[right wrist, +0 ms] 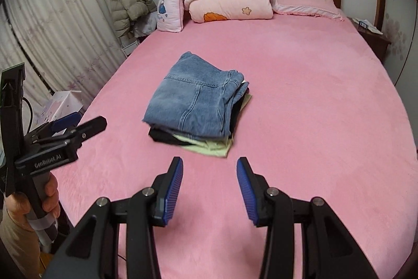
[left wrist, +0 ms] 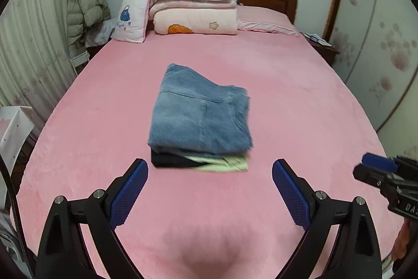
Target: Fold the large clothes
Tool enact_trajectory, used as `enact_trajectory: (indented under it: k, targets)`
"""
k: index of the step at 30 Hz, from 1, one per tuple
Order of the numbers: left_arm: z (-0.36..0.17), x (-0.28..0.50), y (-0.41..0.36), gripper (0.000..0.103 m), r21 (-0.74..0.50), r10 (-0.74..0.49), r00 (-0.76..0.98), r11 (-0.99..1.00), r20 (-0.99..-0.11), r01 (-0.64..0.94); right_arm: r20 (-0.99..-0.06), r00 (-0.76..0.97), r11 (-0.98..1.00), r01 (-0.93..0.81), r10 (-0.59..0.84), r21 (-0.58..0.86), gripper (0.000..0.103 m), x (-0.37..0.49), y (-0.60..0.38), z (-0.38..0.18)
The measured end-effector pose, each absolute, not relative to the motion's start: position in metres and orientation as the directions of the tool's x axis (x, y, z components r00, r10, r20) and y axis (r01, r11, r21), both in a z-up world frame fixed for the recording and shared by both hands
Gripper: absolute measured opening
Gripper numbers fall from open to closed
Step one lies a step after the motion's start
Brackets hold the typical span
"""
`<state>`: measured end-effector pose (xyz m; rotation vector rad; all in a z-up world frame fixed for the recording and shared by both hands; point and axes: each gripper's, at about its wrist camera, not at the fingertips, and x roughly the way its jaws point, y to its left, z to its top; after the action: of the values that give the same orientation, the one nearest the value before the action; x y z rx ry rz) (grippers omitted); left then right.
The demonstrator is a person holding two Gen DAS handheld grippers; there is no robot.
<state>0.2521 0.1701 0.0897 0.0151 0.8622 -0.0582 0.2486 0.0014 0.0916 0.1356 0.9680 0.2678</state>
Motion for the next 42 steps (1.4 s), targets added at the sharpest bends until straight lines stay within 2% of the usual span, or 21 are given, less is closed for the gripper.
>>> enact_trajectory:
  k: [10, 16, 24, 34, 42]
  targets:
    - [0.101, 0.143, 0.114, 0.096, -0.016, -0.08, 0.681, 0.995, -0.728, 0.1, -0.774, 0.58, 0.967, -0.147, 0.255, 0.209, 0.043, 0.15, -0.035, 0.103]
    - [0.098, 0.095, 0.086, 0.101, 0.004, -0.075, 0.713, 0.994, -0.698, 0.109, -0.761, 0.602, 0.97, -0.123, 0.24, 0.208, 0.043, 0.099, -0.057, 0.102]
    - [0.08, 0.056, 0.066, 0.101, 0.02, -0.055, 0.717, 0.995, -0.695, 0.095, -0.737, 0.643, 0.975, -0.08, 0.21, 0.208, 0.043, 0.042, -0.072, 0.089]
    - [0.049, 0.022, 0.054, 0.101, -0.065, -0.046, 0.684, 0.998, -0.728, -0.001, -0.733, 0.666, 0.975, 0.04, 0.138, 0.22, 0.043, -0.007, -0.08, 0.058]
    - [0.033, 0.002, 0.04, 0.101, 0.008, -0.003, 0.677, 1.0, -0.736, 0.013, -0.75, 0.653, 0.981, 0.056, 0.106, 0.187, 0.043, -0.022, -0.078, 0.043]
